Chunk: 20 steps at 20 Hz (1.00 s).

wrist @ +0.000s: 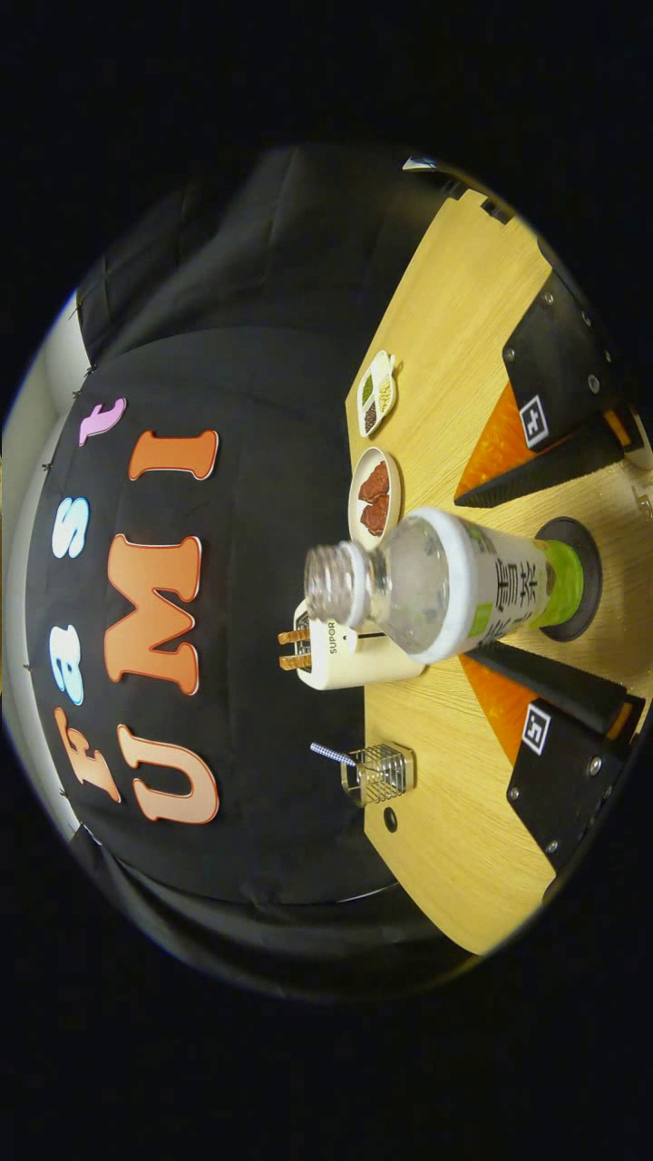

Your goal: Take the bottle from table, then pour the juice into the cup, finally place the bottle on the coaster

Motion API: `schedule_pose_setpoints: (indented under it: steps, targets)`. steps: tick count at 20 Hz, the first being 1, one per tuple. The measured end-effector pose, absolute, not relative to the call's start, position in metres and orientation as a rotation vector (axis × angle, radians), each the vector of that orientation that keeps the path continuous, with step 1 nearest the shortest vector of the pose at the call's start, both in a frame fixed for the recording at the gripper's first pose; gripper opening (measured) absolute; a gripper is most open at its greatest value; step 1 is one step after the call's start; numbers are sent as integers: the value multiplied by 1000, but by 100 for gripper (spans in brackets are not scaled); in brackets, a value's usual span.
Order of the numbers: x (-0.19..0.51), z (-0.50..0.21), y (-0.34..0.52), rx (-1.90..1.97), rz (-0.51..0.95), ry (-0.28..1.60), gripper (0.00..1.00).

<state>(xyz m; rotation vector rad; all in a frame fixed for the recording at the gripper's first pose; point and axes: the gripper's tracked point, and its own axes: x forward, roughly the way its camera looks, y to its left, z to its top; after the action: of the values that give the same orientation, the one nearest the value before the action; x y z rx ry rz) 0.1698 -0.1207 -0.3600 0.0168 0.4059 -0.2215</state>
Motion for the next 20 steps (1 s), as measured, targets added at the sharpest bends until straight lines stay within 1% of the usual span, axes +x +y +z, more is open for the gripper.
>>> schedule_pose_setpoints:
  steps: [2, 4, 10, 14, 17, 20]
  targets:
    - [167, -346, -121, 53, -212, 378, 94]
    - [163, -326, -123, 107, -204, 339, 97]
    - [140, -252, -133, 144, -184, 247, 97]
    - [121, -186, -126, 142, -169, 195, 97]
    - [104, -140, -101, 130, -132, 180, 97]
    - [88, -90, -55, 158, -43, 116, 98]
